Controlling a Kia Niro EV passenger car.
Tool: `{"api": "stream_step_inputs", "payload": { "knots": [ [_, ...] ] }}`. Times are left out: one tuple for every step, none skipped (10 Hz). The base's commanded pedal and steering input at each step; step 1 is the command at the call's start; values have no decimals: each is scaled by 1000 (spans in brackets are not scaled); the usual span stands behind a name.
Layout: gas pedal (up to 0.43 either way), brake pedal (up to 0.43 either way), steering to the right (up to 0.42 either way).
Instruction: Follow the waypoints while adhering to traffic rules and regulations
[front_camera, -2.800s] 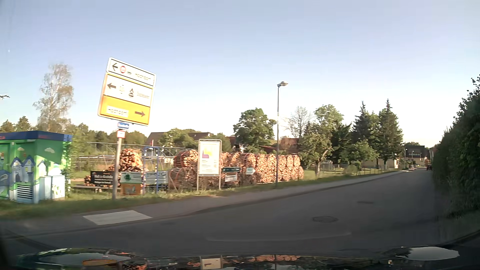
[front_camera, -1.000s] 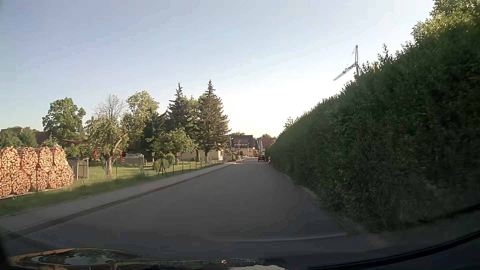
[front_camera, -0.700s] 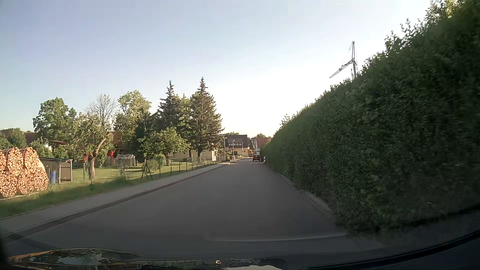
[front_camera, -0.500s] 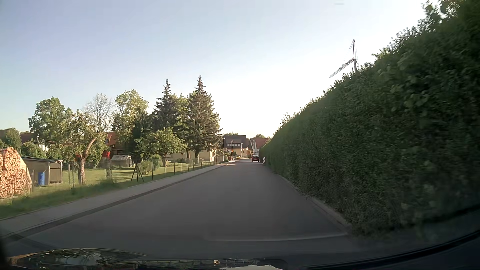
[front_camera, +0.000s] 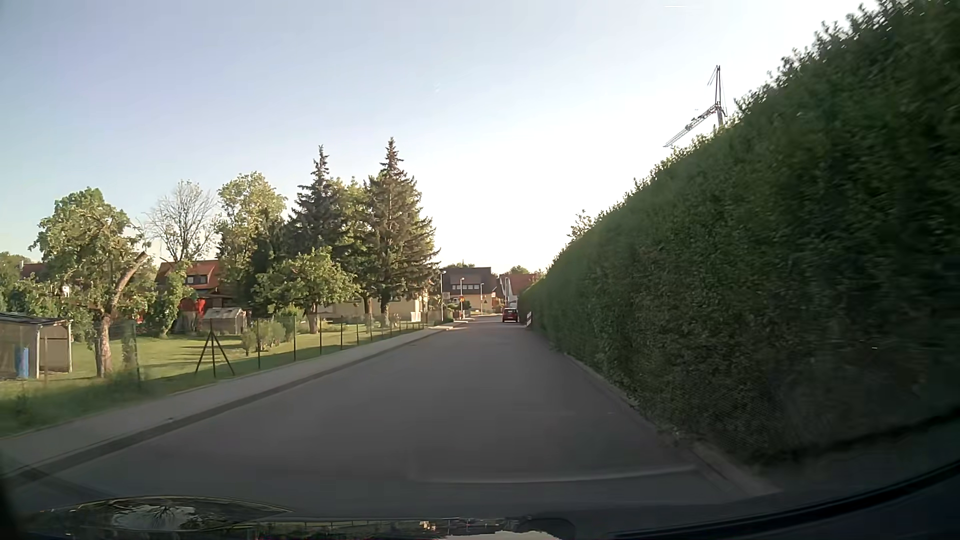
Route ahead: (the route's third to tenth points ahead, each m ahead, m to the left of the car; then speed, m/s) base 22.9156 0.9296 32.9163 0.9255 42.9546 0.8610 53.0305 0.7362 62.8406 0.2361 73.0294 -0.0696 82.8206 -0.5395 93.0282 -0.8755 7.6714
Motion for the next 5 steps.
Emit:
{"api": "stream_step_inputs", "payload": {
  "knots": [
    [220, 0, 2],
    [220, 0, 2],
    [220, 0, 1],
    [220, 0, 0],
    [220, 0, 0]
  ]
}}
